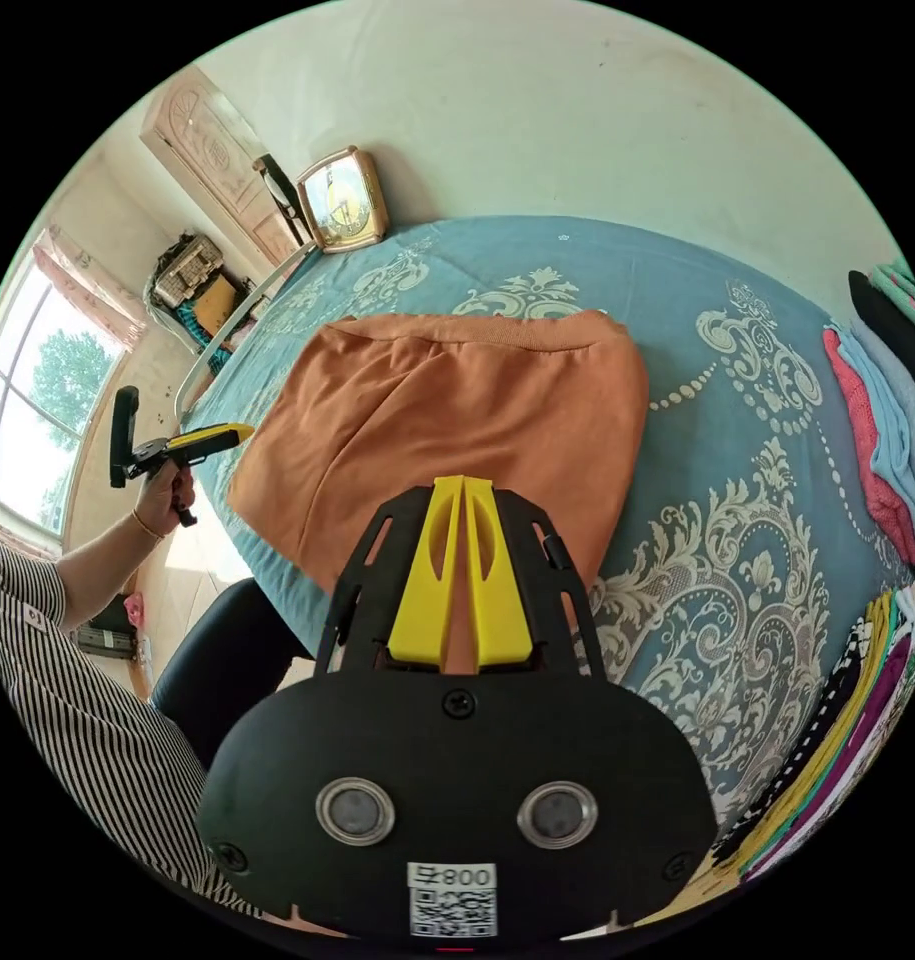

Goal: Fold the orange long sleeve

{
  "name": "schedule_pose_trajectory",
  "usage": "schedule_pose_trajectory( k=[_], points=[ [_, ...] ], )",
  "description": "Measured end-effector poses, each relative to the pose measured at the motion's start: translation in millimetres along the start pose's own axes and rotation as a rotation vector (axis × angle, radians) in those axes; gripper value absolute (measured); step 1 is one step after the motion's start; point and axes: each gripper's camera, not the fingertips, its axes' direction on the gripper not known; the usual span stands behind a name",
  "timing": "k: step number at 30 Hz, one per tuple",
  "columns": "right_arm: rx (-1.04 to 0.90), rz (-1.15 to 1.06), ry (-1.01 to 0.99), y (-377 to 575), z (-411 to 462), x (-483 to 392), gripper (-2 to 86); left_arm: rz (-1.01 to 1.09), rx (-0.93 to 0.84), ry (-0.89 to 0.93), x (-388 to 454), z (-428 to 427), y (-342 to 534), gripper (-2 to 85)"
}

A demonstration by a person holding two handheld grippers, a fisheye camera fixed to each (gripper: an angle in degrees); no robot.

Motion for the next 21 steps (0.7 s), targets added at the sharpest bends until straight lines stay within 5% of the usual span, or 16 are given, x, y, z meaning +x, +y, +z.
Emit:
schedule_pose_trajectory(
  k=[11, 17, 21],
  points=[
    [-0.202, 0.052, -0.002, 56, 38, -28, 0.1, 0.017, -0.201, -0.107, 34, 21, 26, 0.3],
    [-0.073, 0.085, -0.012, 77, -18, -40, 0.1, 0.003, -0.107, -0.114, 54, -23, 51, 0.3],
    [-0.095, 0.106, -0.013, 106, -20, -43, 0.1, -0.043, -0.199, -0.139, 52, -12, 66, 0.2]
  ],
)
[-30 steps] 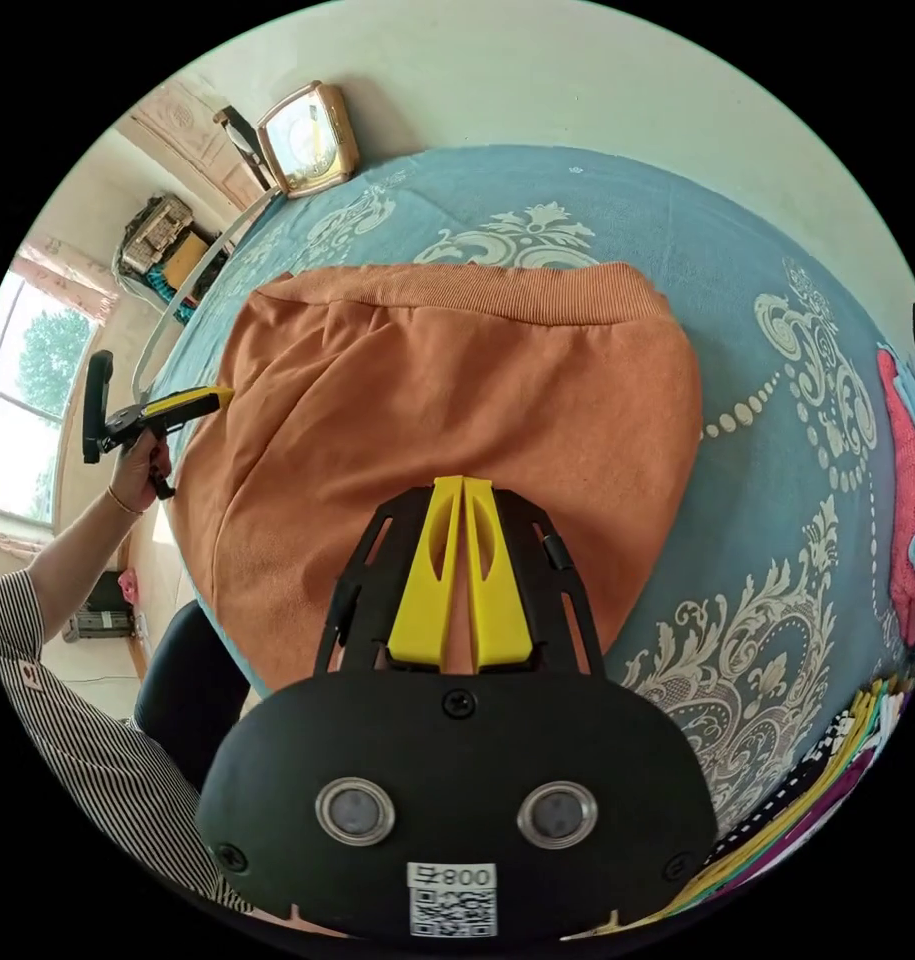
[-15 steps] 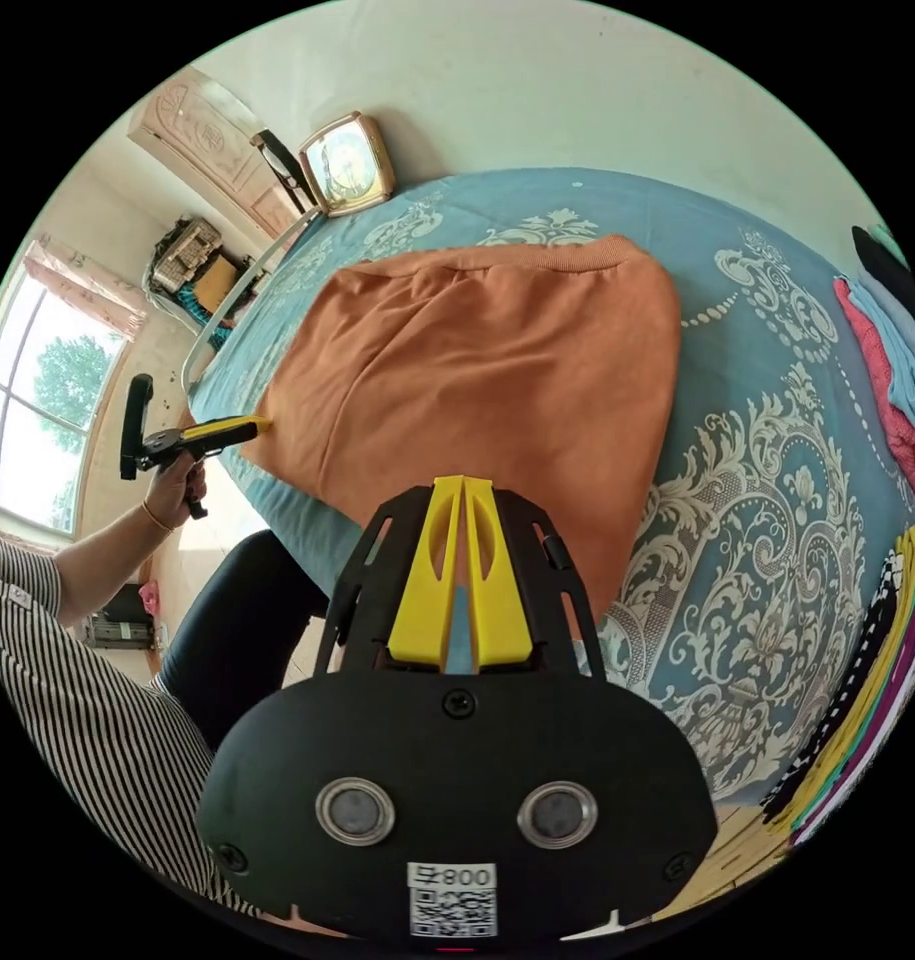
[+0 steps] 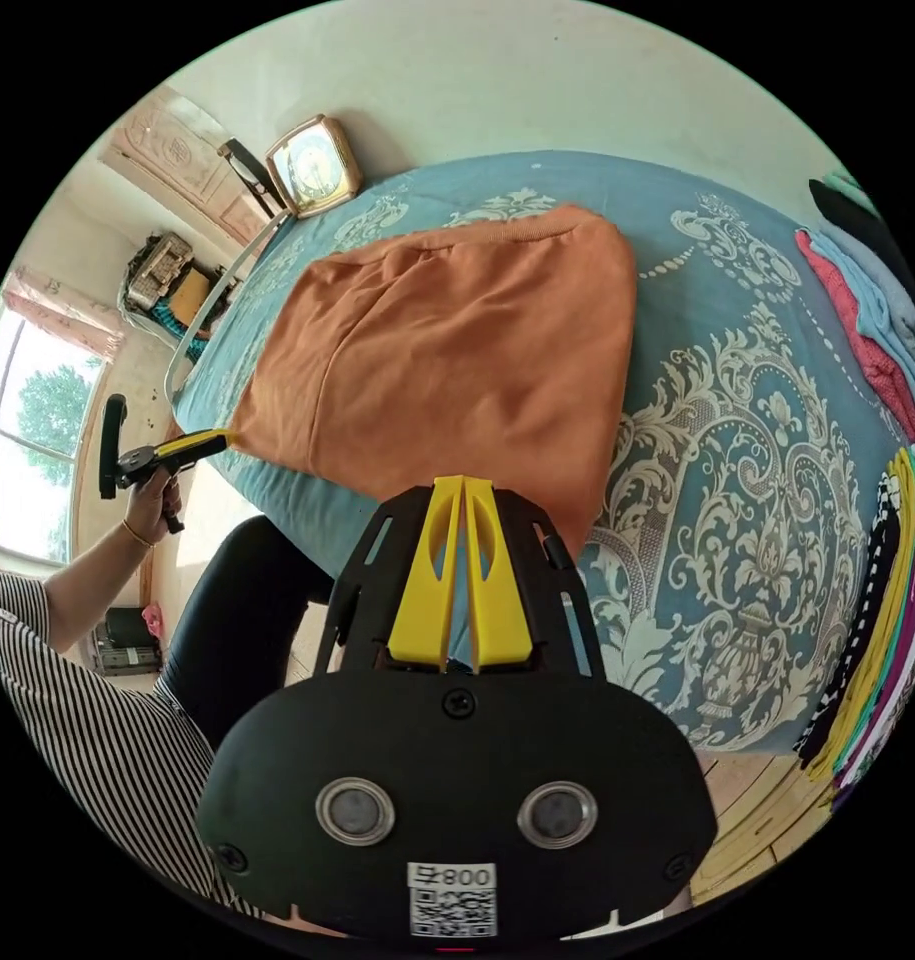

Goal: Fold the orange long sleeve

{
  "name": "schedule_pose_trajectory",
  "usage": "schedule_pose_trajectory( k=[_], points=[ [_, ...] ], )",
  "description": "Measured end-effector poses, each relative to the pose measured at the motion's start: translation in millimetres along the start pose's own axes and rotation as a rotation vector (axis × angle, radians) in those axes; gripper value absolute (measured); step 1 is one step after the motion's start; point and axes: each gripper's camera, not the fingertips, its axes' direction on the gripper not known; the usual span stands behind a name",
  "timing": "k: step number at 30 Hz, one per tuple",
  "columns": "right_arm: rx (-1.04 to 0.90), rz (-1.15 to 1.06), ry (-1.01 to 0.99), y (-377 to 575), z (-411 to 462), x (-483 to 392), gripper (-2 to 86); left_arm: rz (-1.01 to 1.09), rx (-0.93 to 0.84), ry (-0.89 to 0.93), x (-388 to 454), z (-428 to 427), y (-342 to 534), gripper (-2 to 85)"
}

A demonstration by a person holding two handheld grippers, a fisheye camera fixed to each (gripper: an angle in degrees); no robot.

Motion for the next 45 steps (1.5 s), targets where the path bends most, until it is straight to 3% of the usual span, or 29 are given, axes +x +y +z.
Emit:
schedule_pose_trajectory(
  k=[6, 13, 16, 19, 27, 34, 38, 45],
  points=[
    [-0.1, 0.075, -0.019, 12, 36, 11, 0.1, -0.008, 0.014, -0.006, 17, -13, -2, 0.2],
    [0.097, -0.039, -0.083, -3, -4, -36, 0.1, 0.142, 0.207, 0.204, 99, -48, -45, 0.3],
    [0.086, -0.126, -0.097, -34, 18, -63, 0.1, 0.227, 0.171, 0.183, 142, -32, -76, 0.3],
    [-0.067, -0.138, -0.03, -54, 77, -68, 0.1, 0.287, 0.033, 0.076, 170, 1, -93, 0.2],
    [-0.015, -0.105, -0.131, -15, 78, -30, 0.4, 0.251, 0.146, 0.177, 178, -29, -75, 0.3],
    [0.21, 0.3, -0.215, 145, 13, 103, 4.9, 0.341, 0.17, 0.394, 219, -47, -37, 1.3],
    [0.238, 0.523, -0.369, 221, 29, 168, 10.2, 0.431, 0.111, 0.458, 261, -43, -29, 2.7],
    [0.222, 0.606, -0.634, 243, 86, 218, 7.5, 0.608, 0.092, 0.403, 334, -55, -26, 6.7]
  ],
)
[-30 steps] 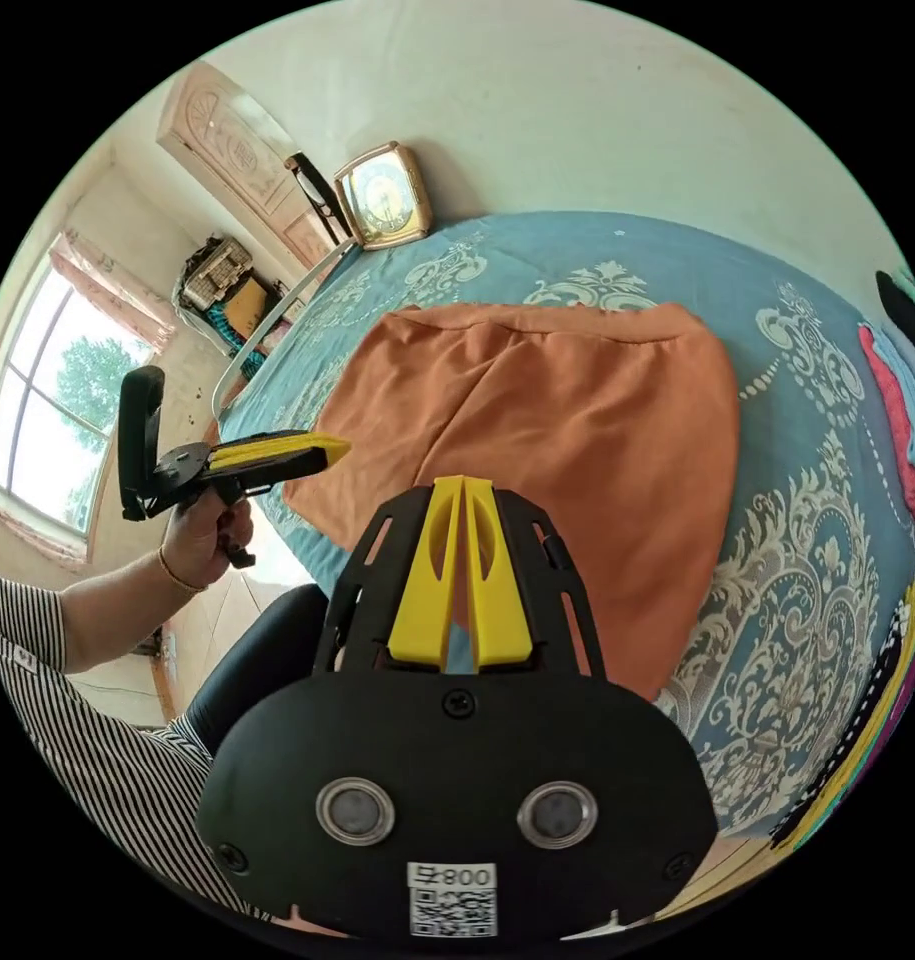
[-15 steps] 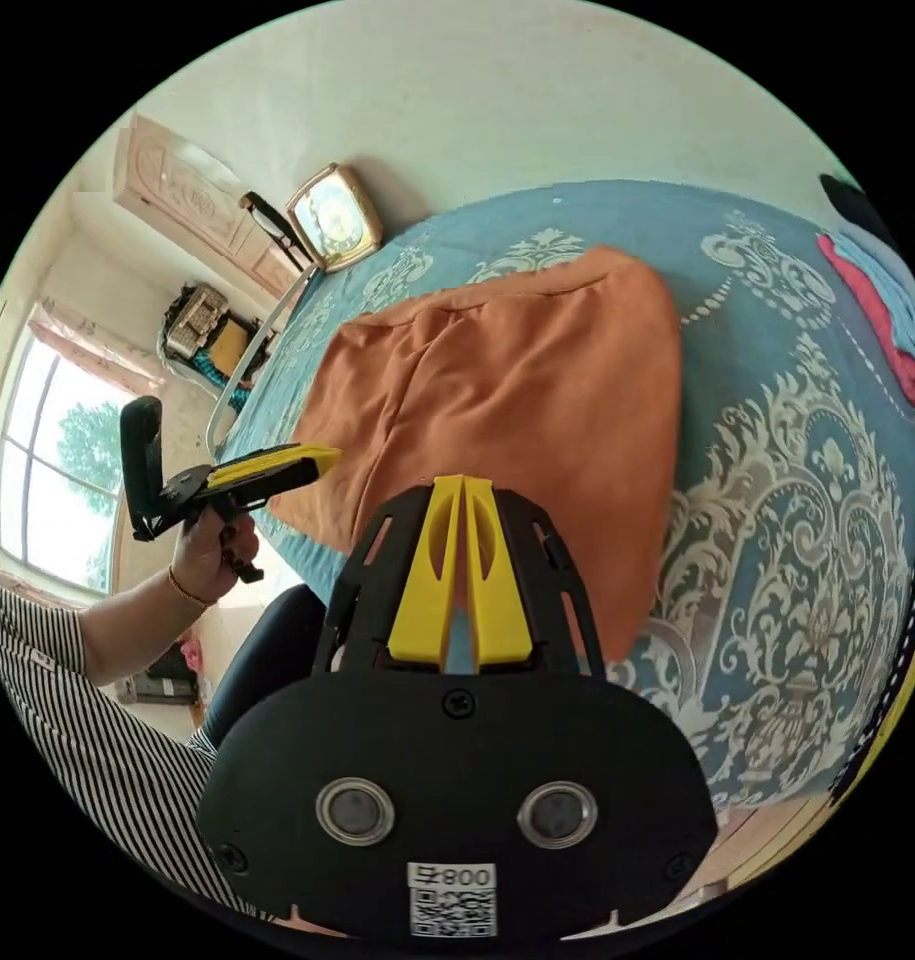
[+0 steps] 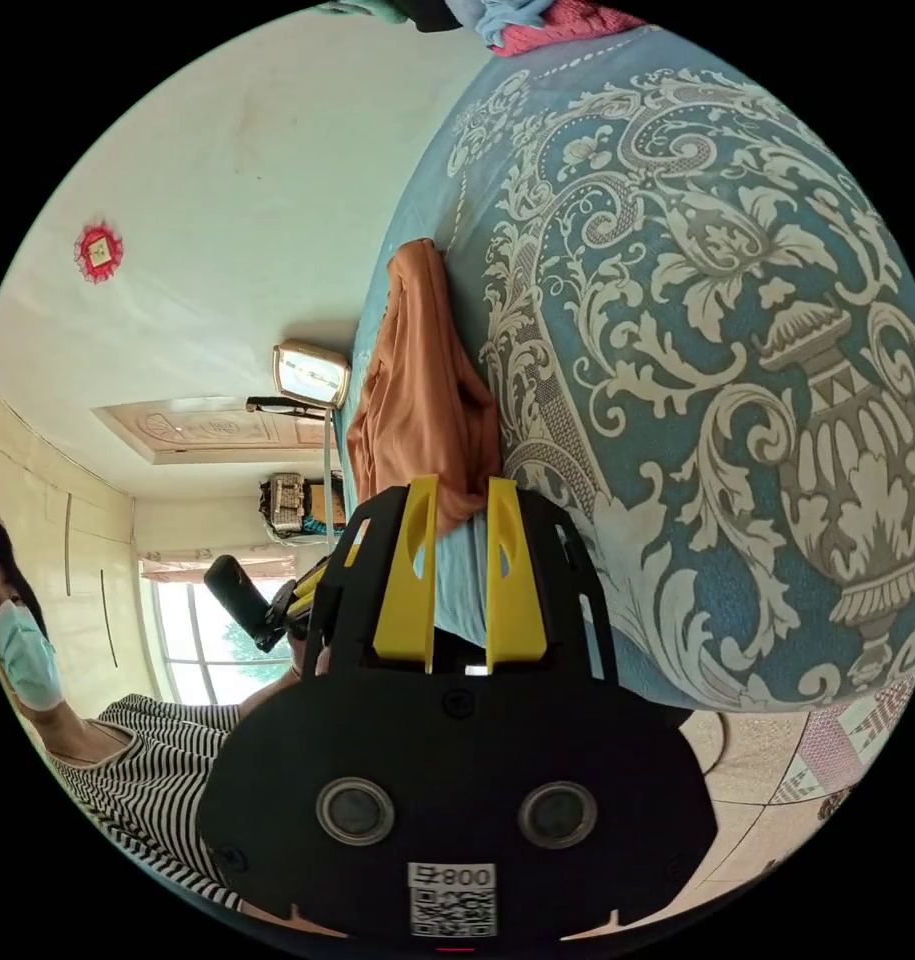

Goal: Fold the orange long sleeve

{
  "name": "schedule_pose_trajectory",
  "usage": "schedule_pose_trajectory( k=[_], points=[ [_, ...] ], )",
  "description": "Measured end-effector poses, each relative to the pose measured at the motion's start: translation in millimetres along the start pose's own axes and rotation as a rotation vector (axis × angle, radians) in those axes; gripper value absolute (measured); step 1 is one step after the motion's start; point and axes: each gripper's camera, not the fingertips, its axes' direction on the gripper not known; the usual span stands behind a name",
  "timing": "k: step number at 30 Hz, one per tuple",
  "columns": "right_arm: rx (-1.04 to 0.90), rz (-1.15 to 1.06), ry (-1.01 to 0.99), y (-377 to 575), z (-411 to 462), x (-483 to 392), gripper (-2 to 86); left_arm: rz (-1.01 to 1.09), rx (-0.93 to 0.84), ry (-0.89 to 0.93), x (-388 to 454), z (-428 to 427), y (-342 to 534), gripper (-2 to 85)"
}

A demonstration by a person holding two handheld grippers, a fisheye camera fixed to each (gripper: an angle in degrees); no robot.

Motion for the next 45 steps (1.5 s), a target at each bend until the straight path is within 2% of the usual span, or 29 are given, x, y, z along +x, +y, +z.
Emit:
schedule_pose_trajectory(
  k=[6, 10, 13, 16, 20, 23, 26, 35, 39, 45],
  points=[
    [-0.019, -0.02, -0.073, 5, -9, 20, 3.3, 0.155, -0.002, -0.111, 54, 9, -39, 9.9],
    [-0.028, -0.119, -0.079, 7, -10, 0, 2.6, 0.264, -0.002, -0.292, 92, 19, -63, 9.0],
    [-0.057, -0.199, -0.077, 4, -1, -17, 2.8, 0.242, -0.006, -0.475, 102, 20, -75, 4.5],
    [-0.093, -0.279, -0.059, -3, 4, -27, 3.5, 0.123, 0.036, -0.354, 83, 1, -78, 2.9],
    [-0.03, -0.273, -0.177, -22, -9, 7, 6.9, -0.106, 0.124, -0.164, 43, -26, -70, 2.5],
    [0.032, -0.125, -0.27, -49, -9, 60, 10.7, -0.117, 0.134, -0.135, 40, -29, -66, 2.5],
    [0.011, -0.043, -0.323, -82, 9, 93, 12.7, -0.102, 0.127, -0.129, 44, -25, -66, 2.5],
    [-0.055, 0.041, -0.278, -172, 63, 122, 13.7, -0.104, 0.138, -0.086, 45, -14, -63, 2.5],
    [-0.086, 0.077, -0.289, -190, 82, 131, 13.3, -0.097, 0.132, -0.066, 46, -7, -62, 2.4],
    [-0.133, 0.071, -0.31, -204, 102, 130, 6.8, -0.054, 0.089, -0.047, 53, 7, -65, 2.3]
  ],
)
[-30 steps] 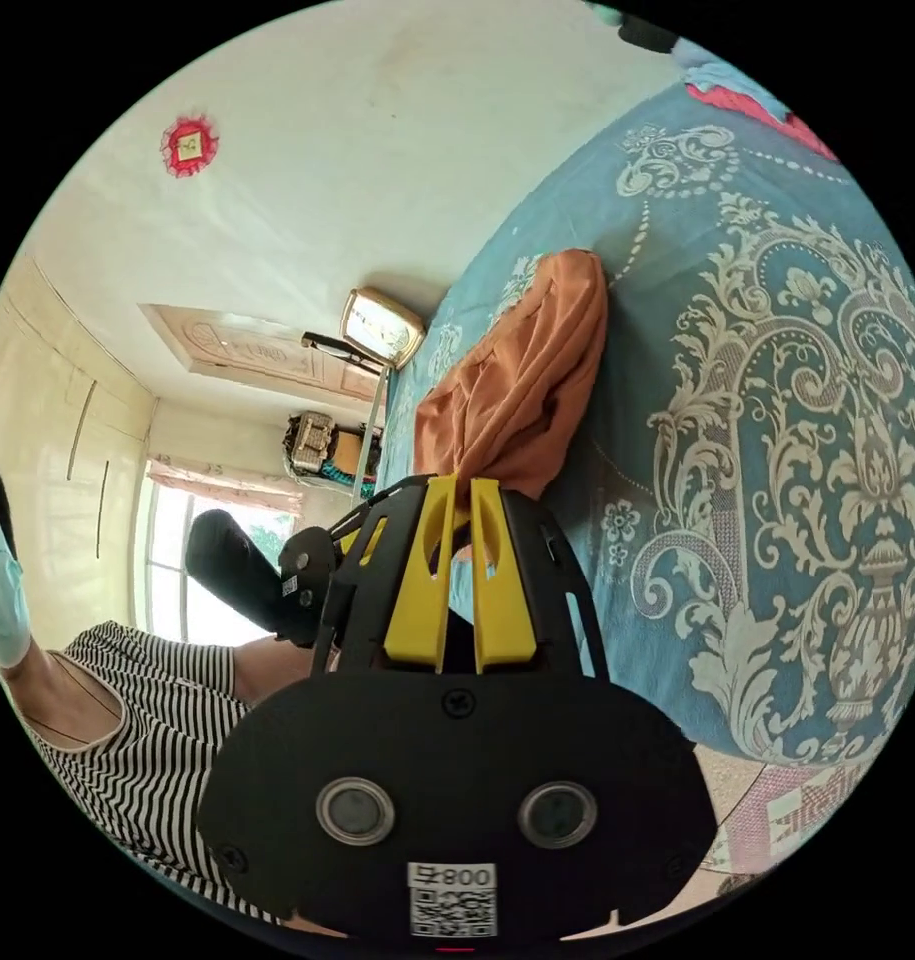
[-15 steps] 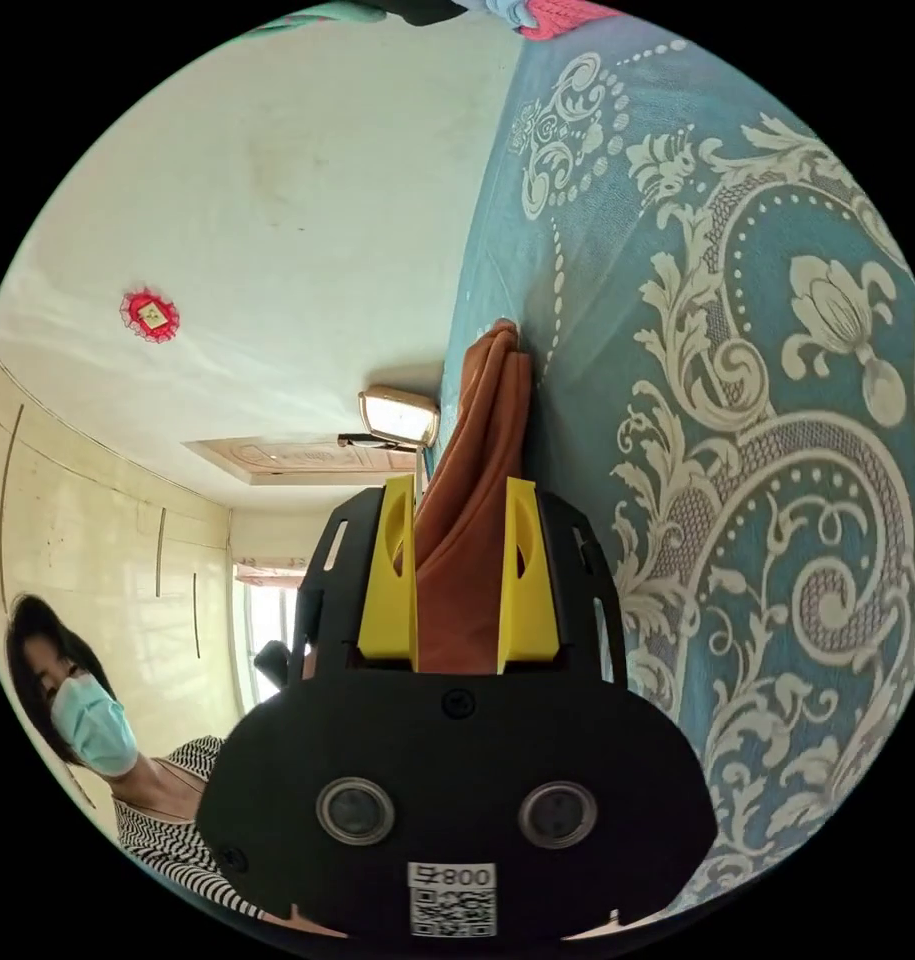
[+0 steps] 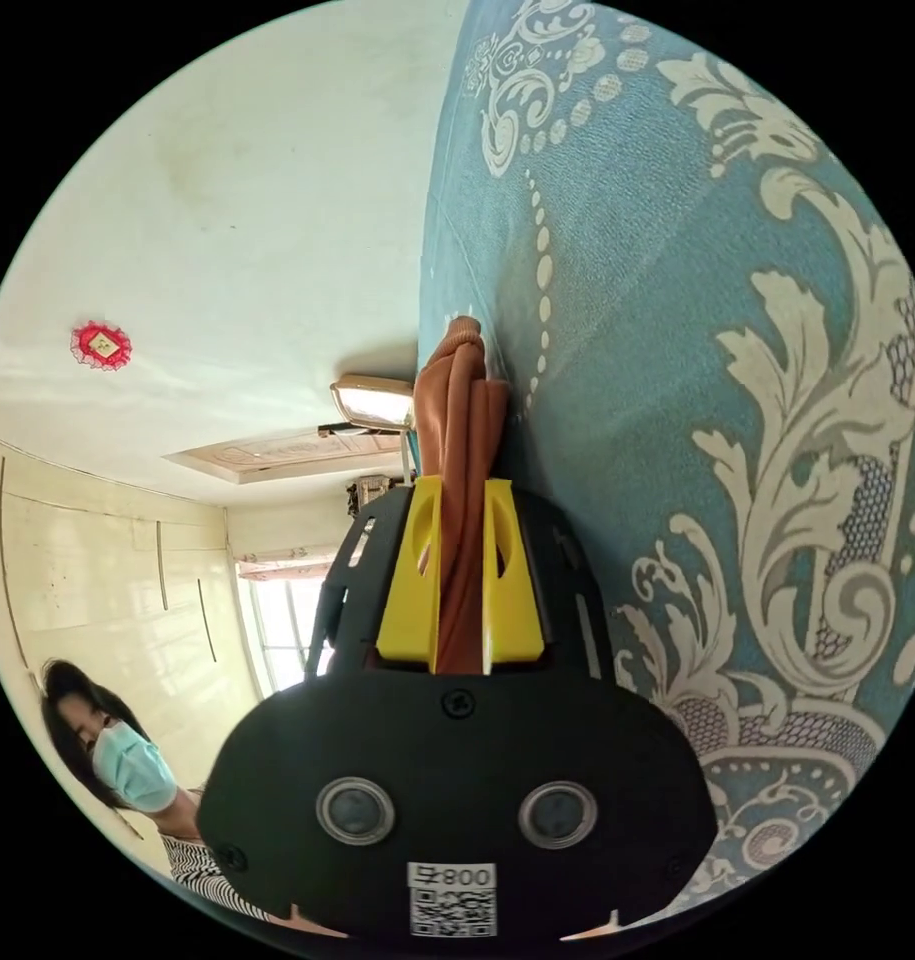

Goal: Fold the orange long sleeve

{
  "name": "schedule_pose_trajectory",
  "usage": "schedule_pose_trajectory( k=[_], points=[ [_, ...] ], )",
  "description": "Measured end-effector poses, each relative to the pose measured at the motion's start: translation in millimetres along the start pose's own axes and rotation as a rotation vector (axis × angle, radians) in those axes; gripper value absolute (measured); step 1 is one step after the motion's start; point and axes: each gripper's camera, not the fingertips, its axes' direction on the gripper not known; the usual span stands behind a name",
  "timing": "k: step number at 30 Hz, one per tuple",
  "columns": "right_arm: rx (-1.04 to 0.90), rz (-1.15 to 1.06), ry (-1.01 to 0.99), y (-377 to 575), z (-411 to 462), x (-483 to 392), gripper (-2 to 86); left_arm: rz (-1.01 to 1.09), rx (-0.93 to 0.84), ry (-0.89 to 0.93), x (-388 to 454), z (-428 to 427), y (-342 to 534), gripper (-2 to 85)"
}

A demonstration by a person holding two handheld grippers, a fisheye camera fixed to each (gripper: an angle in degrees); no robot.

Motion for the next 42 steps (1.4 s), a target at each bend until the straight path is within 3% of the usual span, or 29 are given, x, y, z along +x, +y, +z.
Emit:
schedule_pose_trajectory(
  k=[10, 22, 33, 42],
  points=[
    [0.016, -0.087, 0.058, 63, -42, -31, 2.9, 0.188, -0.145, 0.062, 46, 15, 30, 2.0],
    [0.211, 0.007, 0.093, 212, -127, -45, 2.4, 0.277, -0.218, 0.19, 79, 16, 108, 1.8],
    [0.242, -0.056, 0.159, 211, -84, -146, 2.8, 0.056, -0.012, 0.237, -3, -24, 177, 1.7],
    [0.193, -0.202, 0.218, 182, 1, -272, 3.1, -0.135, 0.177, 0.33, -105, -61, 252, 2.0]
  ],
)
